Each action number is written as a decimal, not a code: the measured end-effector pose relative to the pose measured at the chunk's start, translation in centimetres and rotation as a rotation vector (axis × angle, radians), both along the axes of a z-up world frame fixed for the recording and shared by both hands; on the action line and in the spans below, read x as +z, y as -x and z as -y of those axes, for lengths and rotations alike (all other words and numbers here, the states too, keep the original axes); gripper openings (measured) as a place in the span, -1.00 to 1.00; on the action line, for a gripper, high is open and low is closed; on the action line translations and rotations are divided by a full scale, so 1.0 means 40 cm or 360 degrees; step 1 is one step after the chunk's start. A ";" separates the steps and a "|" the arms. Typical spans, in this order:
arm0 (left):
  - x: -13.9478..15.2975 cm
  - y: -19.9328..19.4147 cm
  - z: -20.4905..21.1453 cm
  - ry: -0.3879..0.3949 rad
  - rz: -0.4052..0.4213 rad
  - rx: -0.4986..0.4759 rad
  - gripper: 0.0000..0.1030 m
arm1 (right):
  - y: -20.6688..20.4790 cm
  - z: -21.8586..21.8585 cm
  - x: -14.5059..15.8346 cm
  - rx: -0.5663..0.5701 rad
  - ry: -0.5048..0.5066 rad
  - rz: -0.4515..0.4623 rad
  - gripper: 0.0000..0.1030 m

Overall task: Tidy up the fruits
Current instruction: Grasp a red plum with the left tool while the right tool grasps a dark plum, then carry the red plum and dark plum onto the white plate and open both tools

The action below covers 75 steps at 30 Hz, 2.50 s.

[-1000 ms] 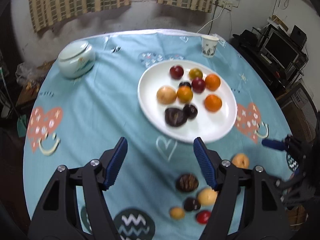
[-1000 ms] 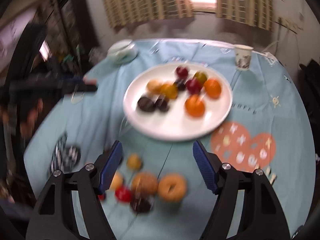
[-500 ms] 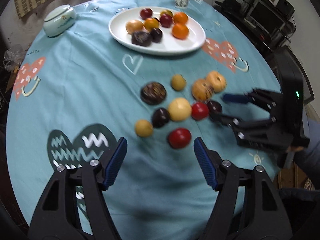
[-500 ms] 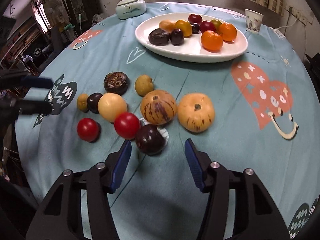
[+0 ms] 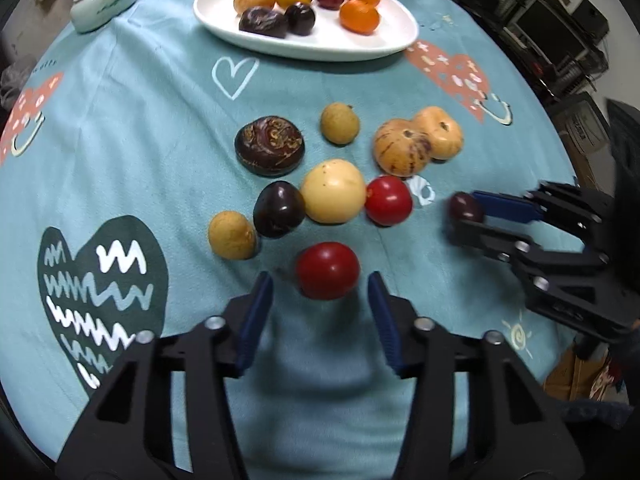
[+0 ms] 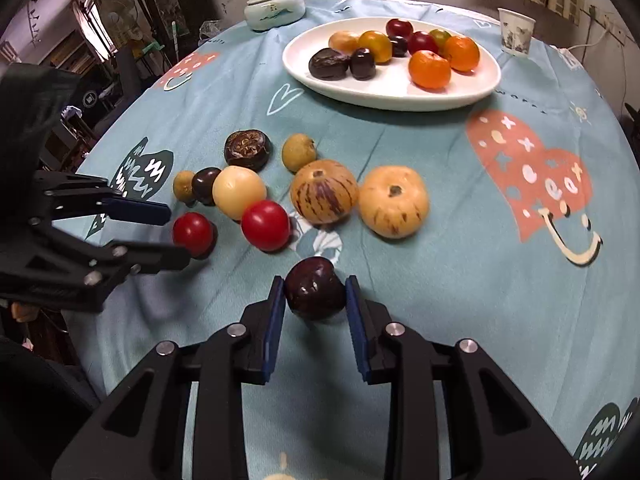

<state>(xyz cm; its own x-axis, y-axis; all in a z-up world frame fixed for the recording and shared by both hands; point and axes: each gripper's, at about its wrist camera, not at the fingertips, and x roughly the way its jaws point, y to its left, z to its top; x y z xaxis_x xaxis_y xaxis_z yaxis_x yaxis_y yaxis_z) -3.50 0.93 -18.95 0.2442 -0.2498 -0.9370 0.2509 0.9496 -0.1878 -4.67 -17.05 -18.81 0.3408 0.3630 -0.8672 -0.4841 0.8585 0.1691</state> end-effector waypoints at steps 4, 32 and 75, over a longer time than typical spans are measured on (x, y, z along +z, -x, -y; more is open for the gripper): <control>-0.010 -0.007 0.014 0.0018 -0.0013 0.0004 -0.32 | 0.009 0.020 0.000 -0.0014 0.0000 -0.0013 -0.41; 0.243 0.038 0.035 -0.0170 0.0471 -0.0153 -0.36 | 0.080 -0.047 0.178 -0.0045 -0.0267 0.0195 -0.40; 0.095 0.001 -0.096 -0.0063 0.0176 -0.0052 -0.36 | 0.065 -0.024 0.042 -0.0134 -0.0169 -0.0111 -0.40</control>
